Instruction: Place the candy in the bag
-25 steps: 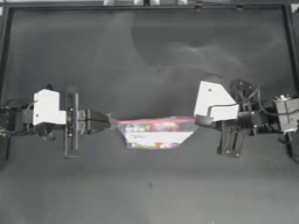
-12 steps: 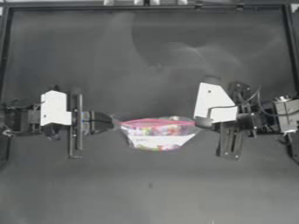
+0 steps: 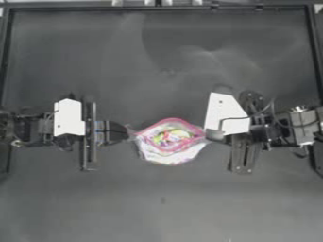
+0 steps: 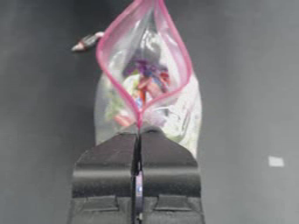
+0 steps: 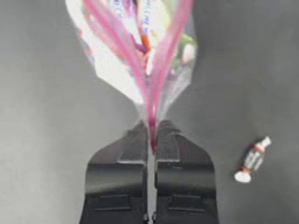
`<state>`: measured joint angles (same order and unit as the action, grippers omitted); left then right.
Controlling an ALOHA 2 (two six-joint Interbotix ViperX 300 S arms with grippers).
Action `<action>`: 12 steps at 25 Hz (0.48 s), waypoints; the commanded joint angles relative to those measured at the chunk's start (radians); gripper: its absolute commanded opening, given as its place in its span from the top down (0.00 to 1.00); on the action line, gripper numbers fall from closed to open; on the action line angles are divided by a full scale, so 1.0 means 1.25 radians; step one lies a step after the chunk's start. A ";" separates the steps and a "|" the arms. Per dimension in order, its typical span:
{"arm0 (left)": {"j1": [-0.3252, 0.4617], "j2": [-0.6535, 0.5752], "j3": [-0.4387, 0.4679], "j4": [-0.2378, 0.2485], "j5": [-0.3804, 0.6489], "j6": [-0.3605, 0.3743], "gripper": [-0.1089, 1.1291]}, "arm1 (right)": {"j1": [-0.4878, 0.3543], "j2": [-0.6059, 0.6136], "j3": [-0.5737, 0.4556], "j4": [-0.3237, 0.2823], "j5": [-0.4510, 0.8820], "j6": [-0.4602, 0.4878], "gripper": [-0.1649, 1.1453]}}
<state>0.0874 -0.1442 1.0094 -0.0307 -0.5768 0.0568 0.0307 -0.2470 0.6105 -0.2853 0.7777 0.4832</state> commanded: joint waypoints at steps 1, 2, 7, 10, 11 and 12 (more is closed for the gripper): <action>-0.004 -0.009 -0.018 0.013 -0.007 0.000 0.88 | 0.001 0.000 -0.020 -0.004 -0.021 -0.002 0.83; -0.005 -0.009 -0.020 0.013 -0.007 0.000 0.88 | 0.004 0.001 -0.020 -0.004 -0.022 -0.002 0.83; -0.012 0.005 -0.023 0.016 -0.007 0.001 0.88 | 0.004 0.016 -0.021 -0.005 -0.036 -0.002 0.83; -0.018 0.021 -0.032 0.023 -0.007 0.001 0.88 | 0.006 0.033 -0.021 -0.006 -0.048 -0.006 0.83; -0.018 0.028 -0.036 0.028 -0.007 0.001 0.88 | 0.007 0.039 -0.021 -0.007 -0.047 -0.006 0.83; -0.021 0.034 -0.040 0.029 -0.007 0.001 0.88 | 0.006 0.045 -0.022 -0.010 -0.049 -0.005 0.83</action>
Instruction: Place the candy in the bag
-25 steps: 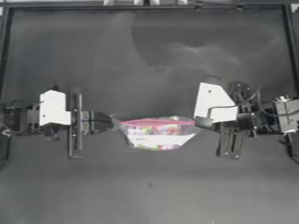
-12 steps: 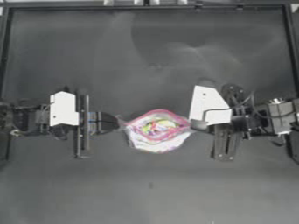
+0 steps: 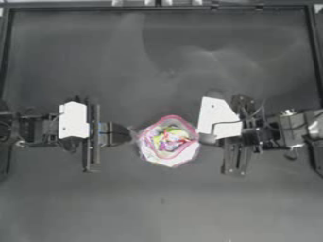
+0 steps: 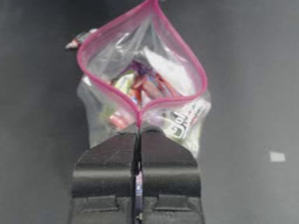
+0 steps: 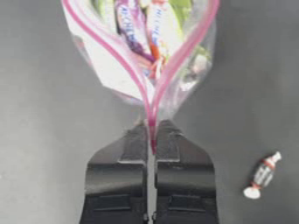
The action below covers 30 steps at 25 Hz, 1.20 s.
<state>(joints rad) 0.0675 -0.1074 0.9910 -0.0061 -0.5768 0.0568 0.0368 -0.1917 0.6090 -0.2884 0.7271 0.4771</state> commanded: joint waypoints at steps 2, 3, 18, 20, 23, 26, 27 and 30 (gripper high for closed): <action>-0.005 0.018 -0.032 0.013 -0.007 0.001 0.88 | 0.002 0.012 -0.021 -0.015 -0.013 0.001 0.83; -0.006 0.023 -0.033 0.017 -0.007 0.001 0.88 | 0.002 0.017 -0.021 -0.015 -0.017 0.001 0.83; -0.009 0.102 -0.059 0.021 -0.009 0.025 0.88 | 0.002 0.088 -0.017 -0.028 -0.076 0.005 0.83; -0.009 0.110 -0.061 0.021 -0.015 0.026 0.88 | 0.002 0.094 -0.017 -0.028 -0.080 0.005 0.83; -0.009 0.121 -0.060 0.021 -0.027 0.026 0.88 | 0.000 0.098 -0.016 -0.028 -0.086 0.005 0.83; -0.009 0.133 -0.061 0.021 -0.037 0.026 0.88 | -0.002 0.102 -0.015 -0.028 -0.091 0.005 0.83; -0.009 0.136 -0.061 0.021 -0.038 0.026 0.88 | -0.004 0.103 -0.015 -0.028 -0.091 0.006 0.83; -0.009 0.145 -0.060 0.021 -0.047 0.026 0.88 | -0.009 0.104 -0.011 -0.029 -0.093 0.006 0.83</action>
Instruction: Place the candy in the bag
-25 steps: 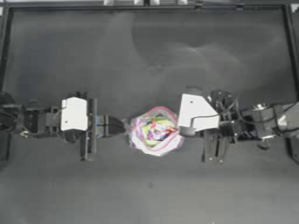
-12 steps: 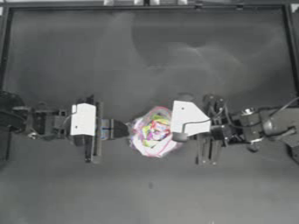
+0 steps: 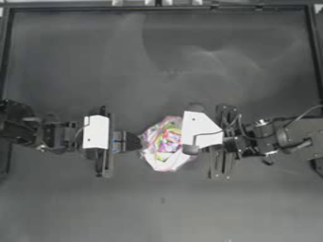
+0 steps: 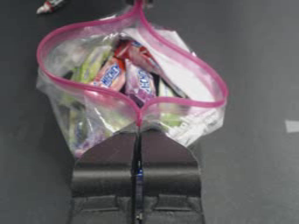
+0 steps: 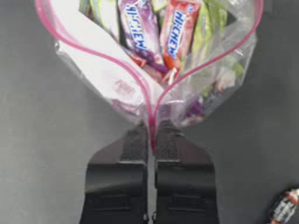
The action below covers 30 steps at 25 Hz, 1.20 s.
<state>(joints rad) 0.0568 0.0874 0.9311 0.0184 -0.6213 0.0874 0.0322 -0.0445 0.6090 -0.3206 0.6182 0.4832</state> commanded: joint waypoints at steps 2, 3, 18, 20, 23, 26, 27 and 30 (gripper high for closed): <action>0.000 -0.011 -0.012 0.001 -0.010 0.001 0.88 | -0.006 -0.013 -0.010 -0.004 -0.007 0.001 0.83; 0.001 -0.010 -0.012 0.001 -0.011 0.002 0.88 | -0.006 -0.013 -0.009 -0.004 -0.007 0.001 0.83; 0.007 0.011 -0.026 -0.002 -0.011 0.029 0.88 | -0.015 -0.013 0.020 -0.006 -0.012 0.001 0.83; 0.007 0.013 -0.028 -0.002 -0.011 0.029 0.88 | -0.015 -0.013 0.022 -0.005 -0.017 0.001 0.83; 0.007 0.013 -0.028 -0.004 -0.011 0.029 0.88 | -0.015 -0.013 0.027 -0.006 -0.025 0.001 0.82; 0.007 0.013 -0.028 -0.004 -0.011 0.029 0.88 | -0.018 -0.013 0.032 -0.005 -0.033 0.001 0.80; 0.007 0.013 -0.028 -0.004 -0.011 0.029 0.88 | -0.017 -0.013 0.031 -0.006 -0.037 -0.001 0.78; 0.006 0.013 -0.028 -0.004 -0.011 0.029 0.88 | -0.017 -0.013 0.029 -0.006 -0.048 -0.002 0.66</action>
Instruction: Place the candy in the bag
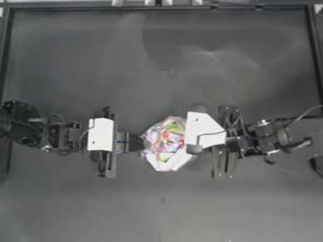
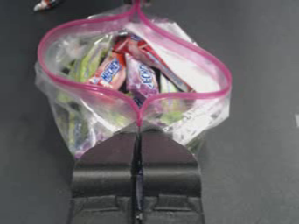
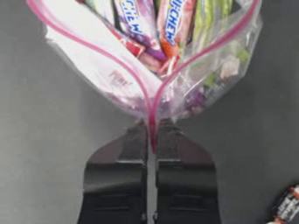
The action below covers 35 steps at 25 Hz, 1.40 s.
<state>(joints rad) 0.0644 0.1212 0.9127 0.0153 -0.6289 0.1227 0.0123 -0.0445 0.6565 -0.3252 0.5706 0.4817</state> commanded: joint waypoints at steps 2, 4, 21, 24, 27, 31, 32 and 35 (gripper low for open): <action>0.001 -0.013 -0.013 -0.001 -0.004 0.001 0.88 | -0.002 -0.013 -0.010 -0.004 -0.016 0.001 0.53; 0.001 -0.013 -0.013 0.000 -0.002 0.001 0.88 | -0.007 -0.013 -0.011 0.002 -0.020 0.004 0.39; 0.000 -0.013 -0.012 -0.001 -0.001 0.002 0.88 | -0.026 -0.098 0.007 0.027 0.048 0.012 0.14; 0.001 -0.013 -0.012 -0.001 -0.001 0.002 0.88 | -0.034 -0.126 0.010 0.048 0.075 0.011 0.14; 0.000 -0.013 -0.012 -0.001 -0.001 0.002 0.88 | -0.053 -0.158 0.016 0.075 0.096 0.009 0.14; 0.000 -0.013 -0.013 0.000 -0.001 0.002 0.88 | -0.091 -0.201 0.032 0.101 0.126 0.007 0.14; 0.001 -0.012 -0.013 0.000 -0.001 0.002 0.88 | -0.104 -0.207 0.037 0.103 0.133 0.009 0.14; 0.001 -0.011 -0.013 0.000 -0.004 0.002 0.88 | -0.153 -0.209 0.059 0.101 0.134 0.007 0.14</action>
<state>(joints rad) 0.0644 0.1227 0.9127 0.0153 -0.6274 0.1243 -0.1503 -0.2838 0.7302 -0.1979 0.7378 0.4909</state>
